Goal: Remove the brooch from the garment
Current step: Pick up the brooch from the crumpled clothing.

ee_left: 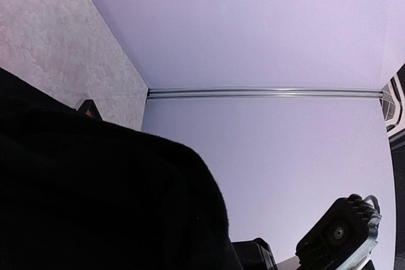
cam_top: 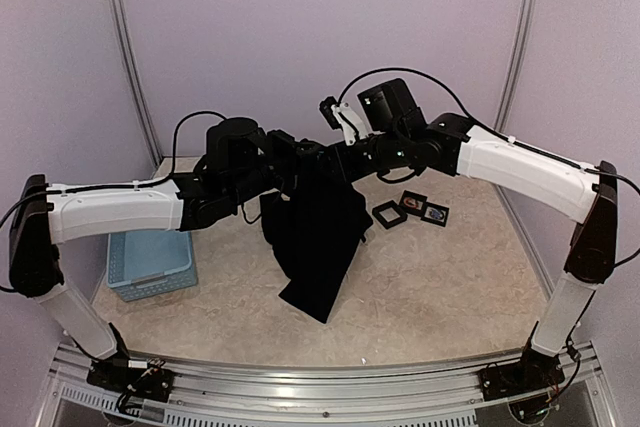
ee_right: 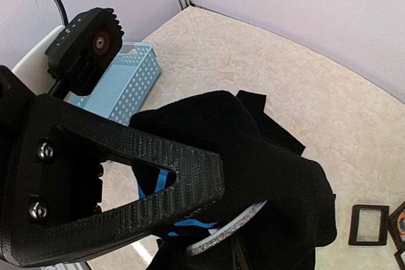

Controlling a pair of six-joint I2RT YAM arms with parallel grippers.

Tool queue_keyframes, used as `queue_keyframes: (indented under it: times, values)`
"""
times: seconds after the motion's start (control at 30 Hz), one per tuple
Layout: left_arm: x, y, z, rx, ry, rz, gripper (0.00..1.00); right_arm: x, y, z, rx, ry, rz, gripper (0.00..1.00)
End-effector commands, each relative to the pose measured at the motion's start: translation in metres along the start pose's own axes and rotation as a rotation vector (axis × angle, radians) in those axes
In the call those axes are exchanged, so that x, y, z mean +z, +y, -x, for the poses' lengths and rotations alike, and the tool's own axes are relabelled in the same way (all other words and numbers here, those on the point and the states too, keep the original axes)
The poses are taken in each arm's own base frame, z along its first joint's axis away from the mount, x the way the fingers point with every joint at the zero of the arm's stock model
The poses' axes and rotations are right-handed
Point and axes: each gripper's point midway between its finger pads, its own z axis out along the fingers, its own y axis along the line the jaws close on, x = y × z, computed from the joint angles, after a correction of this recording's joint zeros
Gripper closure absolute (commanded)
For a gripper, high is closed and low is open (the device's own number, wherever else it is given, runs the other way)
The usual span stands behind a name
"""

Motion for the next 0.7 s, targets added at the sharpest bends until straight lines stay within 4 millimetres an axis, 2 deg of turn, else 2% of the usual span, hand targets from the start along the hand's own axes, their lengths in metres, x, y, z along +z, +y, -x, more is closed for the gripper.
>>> queue_keyframes:
  times: [0.0, 0.2, 0.43, 0.5, 0.67]
  values:
    - [0.002, -0.006, -0.005, -0.006, 0.02, -0.028, 1.0, -0.01, -0.015, 0.013, -0.005, -0.044, -0.113, 0.77]
    - [0.0, -0.006, -0.002, 0.007, 0.01, -0.018, 1.0, -0.016, -0.022, 0.015, -0.009, -0.056, -0.157, 0.82]
    - [-0.002, -0.005, 0.002, 0.026, 0.0, -0.005, 1.0, -0.022, -0.029, 0.018, -0.016, -0.071, -0.2, 0.94]
    - [-0.002, -0.004, 0.002, 0.034, 0.005, -0.001, 0.97, -0.023, -0.03, 0.019, -0.024, -0.076, -0.204, 1.0]
    - [-0.003, 0.001, 0.001, 0.045, 0.029, 0.016, 0.89, -0.023, -0.024, 0.021, -0.058, -0.088, -0.173, 1.0]
